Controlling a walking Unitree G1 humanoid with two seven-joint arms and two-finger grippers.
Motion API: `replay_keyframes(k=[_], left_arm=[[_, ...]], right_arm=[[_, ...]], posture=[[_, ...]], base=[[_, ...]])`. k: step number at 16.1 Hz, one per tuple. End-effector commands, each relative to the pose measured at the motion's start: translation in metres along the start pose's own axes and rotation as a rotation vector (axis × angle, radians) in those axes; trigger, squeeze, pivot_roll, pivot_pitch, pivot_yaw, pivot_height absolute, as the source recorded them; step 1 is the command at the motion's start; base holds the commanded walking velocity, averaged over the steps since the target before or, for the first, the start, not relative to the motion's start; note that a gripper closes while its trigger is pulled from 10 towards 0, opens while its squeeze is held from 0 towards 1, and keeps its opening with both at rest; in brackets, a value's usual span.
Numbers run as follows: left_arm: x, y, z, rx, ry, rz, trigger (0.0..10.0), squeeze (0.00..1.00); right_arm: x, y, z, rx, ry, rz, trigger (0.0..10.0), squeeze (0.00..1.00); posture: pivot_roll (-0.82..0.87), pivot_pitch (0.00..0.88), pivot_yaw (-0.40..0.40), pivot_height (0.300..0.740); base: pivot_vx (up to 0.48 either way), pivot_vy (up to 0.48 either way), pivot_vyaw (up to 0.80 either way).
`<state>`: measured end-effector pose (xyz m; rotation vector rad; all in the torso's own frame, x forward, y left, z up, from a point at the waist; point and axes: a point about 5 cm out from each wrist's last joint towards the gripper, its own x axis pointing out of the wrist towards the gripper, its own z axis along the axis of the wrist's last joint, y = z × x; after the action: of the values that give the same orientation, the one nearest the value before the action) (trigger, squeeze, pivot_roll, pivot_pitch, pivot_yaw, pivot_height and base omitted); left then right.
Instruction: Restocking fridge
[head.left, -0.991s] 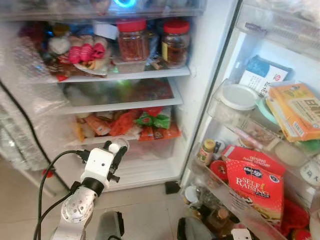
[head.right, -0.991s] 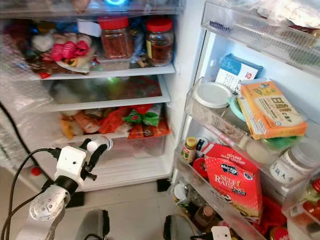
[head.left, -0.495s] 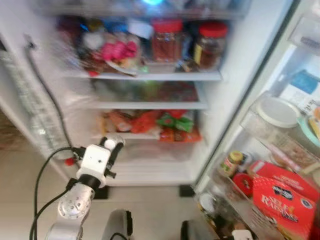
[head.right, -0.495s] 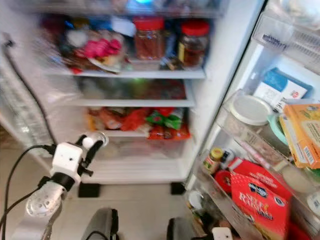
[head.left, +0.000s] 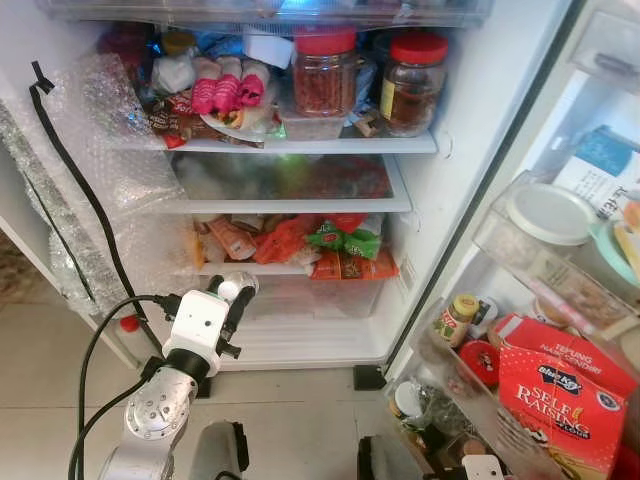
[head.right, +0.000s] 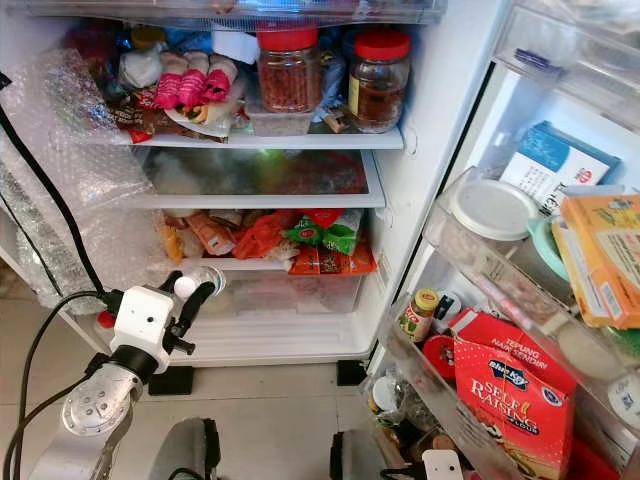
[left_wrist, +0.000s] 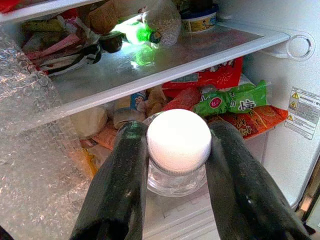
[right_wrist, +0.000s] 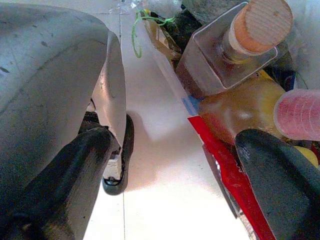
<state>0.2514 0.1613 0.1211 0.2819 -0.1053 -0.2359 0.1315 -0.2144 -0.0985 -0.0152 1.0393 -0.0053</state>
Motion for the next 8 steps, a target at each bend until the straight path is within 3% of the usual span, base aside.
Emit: replay_keyframes(k=[1,6,8], left_arm=[[0.0022,0.0005,0.0040,0.017,-0.018,0.006,10.0,0.00],[0.0021,0.0038,0.0011,-0.012,-0.005,0.041,10.0,0.00],[0.0038,0.0066,0.0012,-0.022,-0.005,0.063,10.0,0.00]], right_arm=[[-0.0004,0.0042,-0.0056,0.004,0.021,0.016,10.0,0.00],[-0.0004,0.0033,-0.0055,-0.015,0.024,0.008,10.0,0.00],[-0.0004,0.0031,-0.0054,-0.024,0.025,0.006,10.0,0.00]], posture=[[-0.04,0.083,-0.055,0.618],[-0.04,0.082,-0.056,0.618],[-0.04,0.082,-0.056,0.618]], base=[[0.000,0.000,0.00],[0.000,0.000,0.00],[0.000,0.000,0.80]])
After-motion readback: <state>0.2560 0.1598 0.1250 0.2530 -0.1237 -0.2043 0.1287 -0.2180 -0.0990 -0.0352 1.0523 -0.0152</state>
